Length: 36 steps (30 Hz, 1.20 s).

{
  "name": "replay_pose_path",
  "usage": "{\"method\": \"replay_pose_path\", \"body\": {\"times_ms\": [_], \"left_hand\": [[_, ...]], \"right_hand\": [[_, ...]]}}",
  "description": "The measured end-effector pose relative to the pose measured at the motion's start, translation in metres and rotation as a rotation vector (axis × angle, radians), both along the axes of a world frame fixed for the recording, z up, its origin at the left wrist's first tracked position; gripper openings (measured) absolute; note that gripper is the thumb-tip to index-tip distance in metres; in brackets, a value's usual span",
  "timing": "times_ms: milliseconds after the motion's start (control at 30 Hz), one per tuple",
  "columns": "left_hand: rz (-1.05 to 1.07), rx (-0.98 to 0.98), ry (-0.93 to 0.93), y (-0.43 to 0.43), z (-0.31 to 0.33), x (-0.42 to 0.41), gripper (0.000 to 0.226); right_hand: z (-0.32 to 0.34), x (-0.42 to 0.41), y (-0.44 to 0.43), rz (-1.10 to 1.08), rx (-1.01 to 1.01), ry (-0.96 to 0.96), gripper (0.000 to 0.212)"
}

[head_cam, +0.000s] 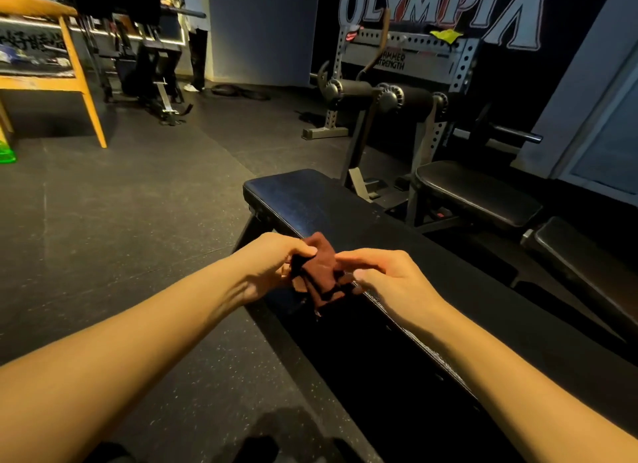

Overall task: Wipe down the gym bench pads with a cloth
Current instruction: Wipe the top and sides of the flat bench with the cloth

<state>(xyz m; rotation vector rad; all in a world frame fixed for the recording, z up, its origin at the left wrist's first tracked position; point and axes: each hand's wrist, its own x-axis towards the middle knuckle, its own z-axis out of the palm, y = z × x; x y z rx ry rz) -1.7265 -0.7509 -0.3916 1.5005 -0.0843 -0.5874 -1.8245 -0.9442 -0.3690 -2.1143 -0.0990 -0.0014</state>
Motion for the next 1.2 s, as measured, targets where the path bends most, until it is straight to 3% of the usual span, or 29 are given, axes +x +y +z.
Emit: {"method": "replay_pose_path", "body": {"times_ms": [133, 233, 400, 633, 867, 967, 1100, 1200], "left_hand": [[0.227, 0.151, -0.005, 0.012, -0.046, 0.030, 0.010], [0.402, 0.102, -0.006, 0.008, -0.092, 0.049, 0.012], [0.542, 0.054, -0.171, -0.026, -0.137, 0.080, 0.013], [0.752, 0.107, -0.288, -0.055, -0.148, 0.149, 0.010], [0.966, 0.070, -0.139, -0.012, -0.135, 0.273, 0.005], [0.922, -0.014, -0.230, -0.018, -0.144, 0.244, 0.007], [0.651, -0.050, -0.302, -0.039, -0.169, 0.148, 0.010], [0.754, -0.154, -0.204, -0.041, -0.162, 0.169, 0.012]], "right_hand": [[-0.025, 0.035, -0.025, -0.160, -0.269, -0.031, 0.031], [-0.043, 0.074, -0.028, -0.095, -0.566, -0.055, 0.034], [-0.072, 0.150, -0.014, 0.013, -0.786, -0.093, 0.046], [-0.107, 0.194, -0.010, -0.046, -0.871, -0.221, 0.043], [-0.116, 0.198, -0.011, -0.065, -0.864, -0.268, 0.040], [-0.117, 0.198, -0.012, -0.070, -0.854, -0.271, 0.040], [-0.118, 0.198, -0.012, -0.080, -0.835, -0.257, 0.040], [-0.118, 0.199, -0.011, -0.081, -0.798, -0.251, 0.041]]}}
